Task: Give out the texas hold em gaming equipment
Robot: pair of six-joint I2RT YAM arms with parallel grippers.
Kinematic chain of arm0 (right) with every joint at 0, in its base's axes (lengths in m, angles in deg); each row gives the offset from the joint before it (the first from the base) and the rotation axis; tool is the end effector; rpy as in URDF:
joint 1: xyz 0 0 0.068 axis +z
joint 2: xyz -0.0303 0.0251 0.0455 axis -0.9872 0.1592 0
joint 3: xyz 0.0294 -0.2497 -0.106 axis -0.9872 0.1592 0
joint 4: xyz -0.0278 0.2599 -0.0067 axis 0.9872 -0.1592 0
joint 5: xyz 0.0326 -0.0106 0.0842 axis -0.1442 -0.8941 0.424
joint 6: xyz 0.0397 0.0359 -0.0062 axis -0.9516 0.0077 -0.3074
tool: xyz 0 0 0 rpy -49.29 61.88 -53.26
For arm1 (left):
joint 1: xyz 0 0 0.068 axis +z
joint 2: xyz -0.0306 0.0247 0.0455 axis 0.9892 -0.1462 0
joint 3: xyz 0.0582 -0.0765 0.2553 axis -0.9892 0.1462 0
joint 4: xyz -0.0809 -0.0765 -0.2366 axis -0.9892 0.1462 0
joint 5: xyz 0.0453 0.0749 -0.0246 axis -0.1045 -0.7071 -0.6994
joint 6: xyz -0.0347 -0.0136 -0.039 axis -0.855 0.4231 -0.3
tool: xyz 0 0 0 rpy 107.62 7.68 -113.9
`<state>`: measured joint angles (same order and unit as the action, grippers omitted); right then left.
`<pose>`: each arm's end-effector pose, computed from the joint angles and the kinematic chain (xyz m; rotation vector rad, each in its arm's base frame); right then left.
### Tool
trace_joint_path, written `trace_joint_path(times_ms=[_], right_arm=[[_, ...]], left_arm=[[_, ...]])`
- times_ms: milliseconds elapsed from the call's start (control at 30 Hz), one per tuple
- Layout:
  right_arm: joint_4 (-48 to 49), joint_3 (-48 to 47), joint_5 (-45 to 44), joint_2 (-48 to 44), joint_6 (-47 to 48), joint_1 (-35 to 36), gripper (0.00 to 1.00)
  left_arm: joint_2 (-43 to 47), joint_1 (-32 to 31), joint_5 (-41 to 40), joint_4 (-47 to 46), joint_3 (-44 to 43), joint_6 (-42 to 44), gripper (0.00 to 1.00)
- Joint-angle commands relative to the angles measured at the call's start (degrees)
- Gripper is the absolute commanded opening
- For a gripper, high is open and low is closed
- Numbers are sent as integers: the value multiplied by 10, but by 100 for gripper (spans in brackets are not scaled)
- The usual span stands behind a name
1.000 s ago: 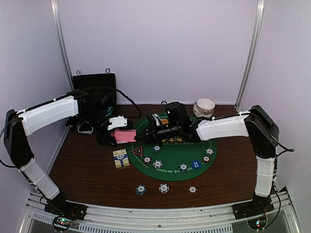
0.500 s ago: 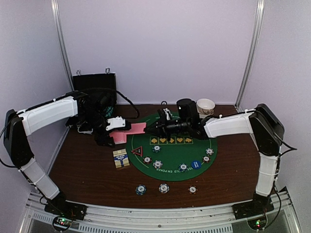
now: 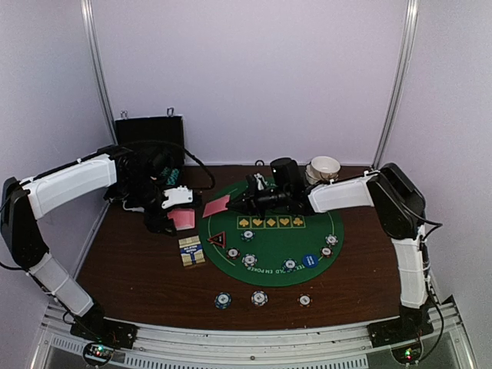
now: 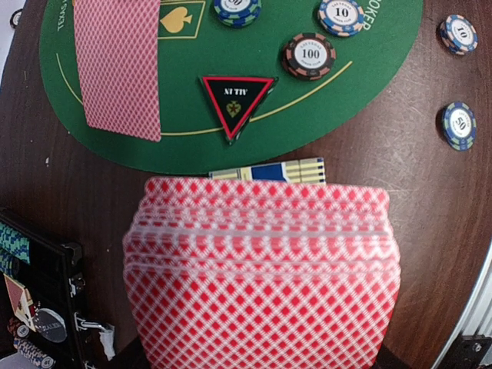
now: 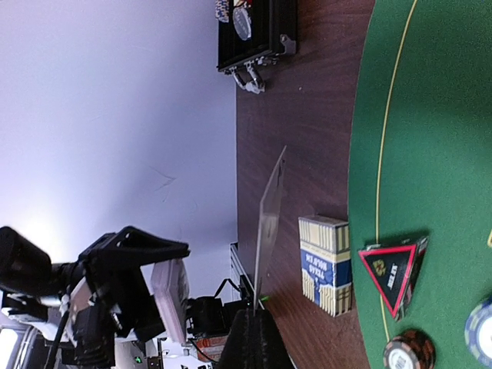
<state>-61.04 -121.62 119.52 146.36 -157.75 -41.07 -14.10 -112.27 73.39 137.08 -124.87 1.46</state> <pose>0.3513 0.3276 0.1895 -0.0588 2.4592 1.9424 0.2582 -0.1589 0.2756 1.6631 2.2665 -0.1624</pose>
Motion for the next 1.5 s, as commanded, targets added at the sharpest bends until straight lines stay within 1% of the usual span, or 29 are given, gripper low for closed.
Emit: trace_joint_path(times_ms=[0, 200, 367, 400, 500, 533, 567, 633, 733, 800, 900, 933, 1133, 1233, 1467], right_arm=[[-46, -83, 2, 64, 28, -6, 0], [-113, -185, -15, 145, 63, -6, 0], [-211, -253, -52, 175, 123, -2, 0], [-226, -259, -58, 175, 132, -2, 3], [-254, -265, -72, 170, 153, 0, 23], [-265, -264, -77, 165, 161, 0, 32], [-276, -263, -84, 159, 169, 0, 38], [-304, -259, -96, 142, 186, 0, 46], [-319, -238, -116, 107, 205, 0, 53], [-305, -208, -126, 74, 207, 1, 57], [-265, -160, -124, 28, 195, 10, 73], [-242, -143, -117, 14, 181, 15, 77], [-68, -47, -72, -38, 89, 55, 88], [5, -26, -56, -38, 47, 70, 90], [92, -34, -30, -9, -9, 94, 87]], left_arm=[[26, 4, 15, 4, 6, -7, 48], [30, 4, 19, 4, 7, -9, 47], [25, 4, 29, 5, -1, -14, 47], [24, 4, 29, 4, -2, -14, 47], [23, 4, 31, 5, -7, -14, 46], [23, 4, 33, 5, -9, -16, 46], [22, 4, 34, 5, -10, -17, 46], [21, 4, 37, 8, -13, -19, 46], [18, 4, 40, 8, -18, -25, 46], [15, 4, 40, 8, -23, -28, 46], [11, 4, 40, 9, -30, -31, 46], [9, 4, 41, 9, -32, -32, 46], [2, 4, 42, 9, -45, -39, 46], [-1, 4, 44, 9, -52, -41, 46], [-10, 4, 43, 12, -65, -46, 46]])
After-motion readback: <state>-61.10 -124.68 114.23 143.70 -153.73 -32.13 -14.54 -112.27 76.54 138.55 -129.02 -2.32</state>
